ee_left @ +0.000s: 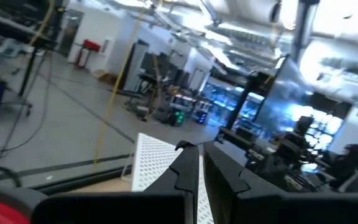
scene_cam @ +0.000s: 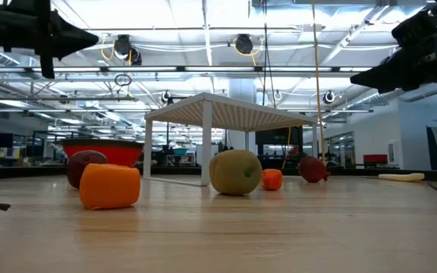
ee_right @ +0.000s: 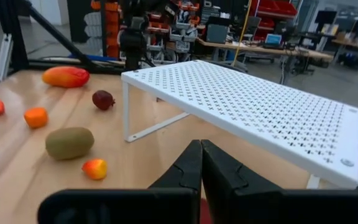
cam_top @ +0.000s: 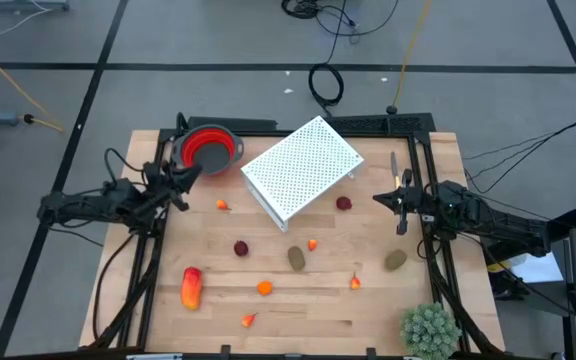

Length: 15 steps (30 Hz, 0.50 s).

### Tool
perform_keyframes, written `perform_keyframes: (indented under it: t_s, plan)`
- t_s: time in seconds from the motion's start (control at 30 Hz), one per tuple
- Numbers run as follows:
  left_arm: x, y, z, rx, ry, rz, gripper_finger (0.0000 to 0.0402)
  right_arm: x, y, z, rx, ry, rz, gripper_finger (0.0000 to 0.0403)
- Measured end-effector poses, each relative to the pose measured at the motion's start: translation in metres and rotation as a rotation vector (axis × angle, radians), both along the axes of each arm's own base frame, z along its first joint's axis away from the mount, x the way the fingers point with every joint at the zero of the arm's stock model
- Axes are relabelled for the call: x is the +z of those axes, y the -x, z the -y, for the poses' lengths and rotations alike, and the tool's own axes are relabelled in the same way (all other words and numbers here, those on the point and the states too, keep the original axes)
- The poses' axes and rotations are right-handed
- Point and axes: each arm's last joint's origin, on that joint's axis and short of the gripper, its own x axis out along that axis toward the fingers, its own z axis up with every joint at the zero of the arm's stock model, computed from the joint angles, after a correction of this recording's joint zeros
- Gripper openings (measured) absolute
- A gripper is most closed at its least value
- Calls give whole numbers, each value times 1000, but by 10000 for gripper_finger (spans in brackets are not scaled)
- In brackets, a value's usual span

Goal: Pick & Place Fruit
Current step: Put the red strainer bowl on the shelf

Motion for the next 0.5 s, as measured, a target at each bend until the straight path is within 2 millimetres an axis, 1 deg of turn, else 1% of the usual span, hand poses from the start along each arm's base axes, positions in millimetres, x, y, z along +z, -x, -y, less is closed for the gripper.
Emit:
perform_keyframes:
  t_s: [0.07,0.23,0.33,0.5]
  plan:
    - [13,-5,-1,36,4,-44,21,0,0,0,-1,28,-5,0]
    - [47,-24,-3,182,-25,-253,21,0,0,0,0,44,-8,0]
    - [68,-39,-5,280,-31,-353,21,0,0,0,0,44,-8,0]
    - [97,-67,-16,370,-29,-490,21,0,0,0,-1,44,-8,0]
